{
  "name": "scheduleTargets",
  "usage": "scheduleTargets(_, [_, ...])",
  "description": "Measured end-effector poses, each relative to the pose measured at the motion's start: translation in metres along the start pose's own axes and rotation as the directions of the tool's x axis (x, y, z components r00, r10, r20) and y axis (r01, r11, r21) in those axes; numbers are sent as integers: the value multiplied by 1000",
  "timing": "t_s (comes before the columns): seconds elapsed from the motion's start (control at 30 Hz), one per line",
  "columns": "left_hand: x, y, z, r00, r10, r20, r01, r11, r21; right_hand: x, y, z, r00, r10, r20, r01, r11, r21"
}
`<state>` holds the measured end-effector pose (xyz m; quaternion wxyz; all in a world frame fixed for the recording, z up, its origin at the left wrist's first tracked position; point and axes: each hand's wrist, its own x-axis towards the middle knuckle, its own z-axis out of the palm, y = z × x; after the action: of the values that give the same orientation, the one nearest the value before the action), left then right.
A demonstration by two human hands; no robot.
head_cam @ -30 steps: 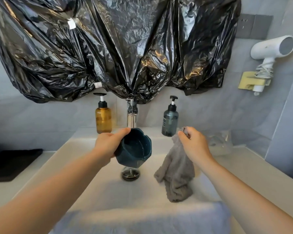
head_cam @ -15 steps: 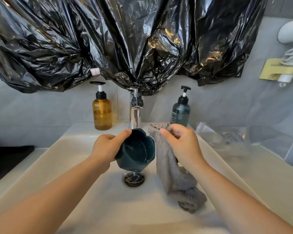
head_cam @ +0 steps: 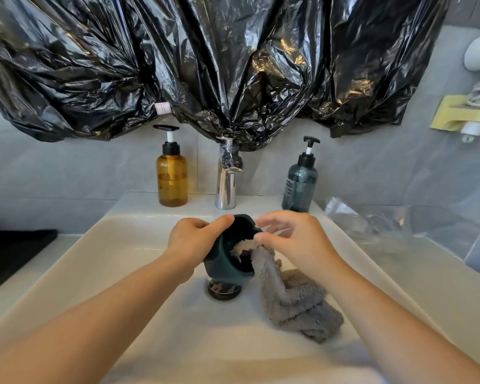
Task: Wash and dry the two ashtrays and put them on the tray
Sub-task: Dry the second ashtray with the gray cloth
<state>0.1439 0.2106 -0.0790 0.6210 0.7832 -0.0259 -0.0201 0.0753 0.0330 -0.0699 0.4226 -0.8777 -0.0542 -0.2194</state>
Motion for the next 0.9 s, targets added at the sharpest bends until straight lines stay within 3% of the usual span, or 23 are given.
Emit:
scheduleTargets(0.07, [1, 0, -2, 1000, -2, -15, 1, 1000, -14, 0, 7, -8, 998, 49, -42, -50, 999, -19])
scheduleTargets(0.13, [2, 0, -2, 1000, 4, -24, -4, 1000, -23, -1, 15, -13, 979, 188, 75, -183, 980, -71])
scheduleTargets(0.23, [1, 0, -3, 999, 18, -40, -19, 999, -39, -5, 21, -11, 876, 383, 293, -378, 923, -75])
scheduleTargets(0.43, [2, -1, -1, 999, 37, -13, -36, 999, 18, -2, 15, -5, 935, 256, 245, -305, 934, 188])
scheduleTargets(0.6, [-2, -4, 4, 998, 39, 43, -44, 992, 120, 2, 11, -10, 974, 209, 88, -226, 850, 476])
scheduleTargets(0.67, [-1, -6, 4, 999, 14, 36, -18, 995, 100, -1, 12, -8, 967, 155, 201, -219, 908, 358])
scheduleTargets(0.77, [0, -6, 3, 1000, -5, 12, 5, 997, 72, -6, 11, -3, 930, 83, 357, -91, 996, 4])
scheduleTargets(0.9, [0, -6, 3, 1000, 27, 4, -28, 996, 86, -6, 11, 1, 919, 26, 394, 124, 928, -351])
